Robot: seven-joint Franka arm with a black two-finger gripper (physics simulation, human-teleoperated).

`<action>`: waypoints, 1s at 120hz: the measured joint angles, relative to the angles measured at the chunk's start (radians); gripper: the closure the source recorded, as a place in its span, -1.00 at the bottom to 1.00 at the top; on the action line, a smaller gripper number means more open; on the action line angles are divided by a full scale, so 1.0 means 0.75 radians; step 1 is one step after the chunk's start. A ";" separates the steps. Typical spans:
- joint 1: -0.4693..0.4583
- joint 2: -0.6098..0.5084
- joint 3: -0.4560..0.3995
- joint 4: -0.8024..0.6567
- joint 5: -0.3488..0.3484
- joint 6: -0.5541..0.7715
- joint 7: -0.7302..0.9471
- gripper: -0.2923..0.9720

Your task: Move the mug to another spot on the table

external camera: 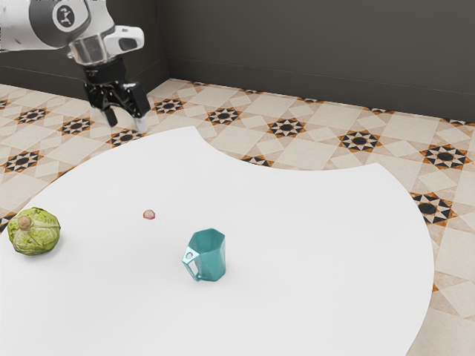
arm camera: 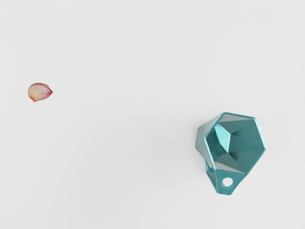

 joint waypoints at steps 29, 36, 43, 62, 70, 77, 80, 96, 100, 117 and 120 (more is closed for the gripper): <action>-0.005 -0.278 -0.008 -0.547 0.004 0.236 0.034 -0.51; -0.033 -0.305 -0.010 -0.666 0.003 0.319 0.039 -0.51; -0.050 -0.306 -0.011 -0.760 -0.001 0.402 0.044 -0.51; -0.138 -0.269 -0.015 -0.941 -0.010 0.608 0.054 -0.51; -0.176 -0.257 -0.017 -1.019 -0.012 0.699 0.058 -0.50; -0.216 -0.217 -0.019 -1.046 -0.012 0.785 0.060 -0.50; -0.233 -0.198 -0.020 -1.051 -0.013 0.821 0.061 -0.50; -0.273 -0.085 -0.027 -1.058 -0.022 1.003 0.066 -0.49; -0.275 -0.059 -0.027 -1.058 -0.028 1.048 0.068 -0.49; -0.288 0.028 -0.030 -1.059 -0.042 1.235 0.072 -0.36; -0.292 0.037 -0.030 -1.060 -0.043 1.261 0.072 -0.32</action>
